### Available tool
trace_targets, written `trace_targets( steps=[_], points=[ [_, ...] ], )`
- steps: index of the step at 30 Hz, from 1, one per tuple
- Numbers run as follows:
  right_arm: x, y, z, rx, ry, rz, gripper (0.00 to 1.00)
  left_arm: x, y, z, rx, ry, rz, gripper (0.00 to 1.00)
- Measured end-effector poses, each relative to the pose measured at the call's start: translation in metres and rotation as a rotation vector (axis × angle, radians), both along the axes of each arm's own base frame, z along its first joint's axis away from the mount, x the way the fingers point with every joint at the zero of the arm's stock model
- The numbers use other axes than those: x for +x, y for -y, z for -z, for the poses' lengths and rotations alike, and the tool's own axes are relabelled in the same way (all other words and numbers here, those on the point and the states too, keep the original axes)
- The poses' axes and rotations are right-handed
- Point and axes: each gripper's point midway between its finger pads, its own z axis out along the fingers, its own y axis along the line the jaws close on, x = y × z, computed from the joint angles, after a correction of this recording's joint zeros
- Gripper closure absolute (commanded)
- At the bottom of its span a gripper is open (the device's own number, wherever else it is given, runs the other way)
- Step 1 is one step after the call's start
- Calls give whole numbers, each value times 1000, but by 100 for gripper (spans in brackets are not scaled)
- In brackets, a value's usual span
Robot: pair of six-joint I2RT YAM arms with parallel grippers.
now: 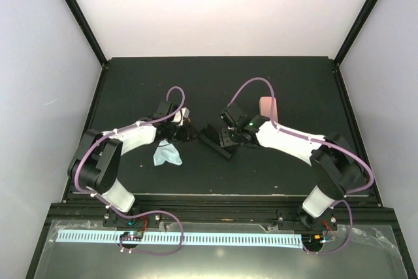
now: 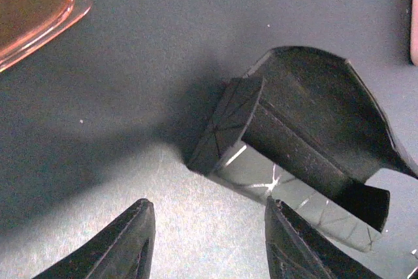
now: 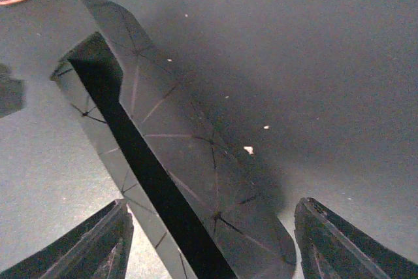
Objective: Organize the sunglasses
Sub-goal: Adjust the sunglasses case at the center of the board.
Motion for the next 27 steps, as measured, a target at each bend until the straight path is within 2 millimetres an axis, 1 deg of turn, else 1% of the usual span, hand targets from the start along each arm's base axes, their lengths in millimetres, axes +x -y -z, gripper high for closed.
trace_targets(
  steps=[2,6,8,11,13,15,18,22,25,27],
  points=[
    [-1,1,-11,19,21,8,29,4,2,3,3,-5,2,54],
    [-8,-4,-32,73,54,-14,35,11,6,9,6,-9,6,54],
    [-17,-16,-39,117,51,-62,37,13,8,11,8,-10,9,52],
    [-34,-38,-39,177,19,-147,39,19,10,12,7,-3,14,50],
    [-50,-52,-29,211,-31,-207,40,25,13,14,7,4,19,50],
    [-63,-62,-17,225,-82,-247,40,29,15,18,12,3,25,51],
    [-73,-68,4,215,-148,-266,41,31,17,25,7,-8,36,51],
    [-75,-63,29,166,-199,-235,42,28,24,23,-22,-11,57,52],
    [-70,-49,44,88,-210,-180,41,24,31,24,-58,-25,78,53],
    [-65,-39,48,48,-202,-139,41,21,35,23,-82,-34,86,54]
  ],
)
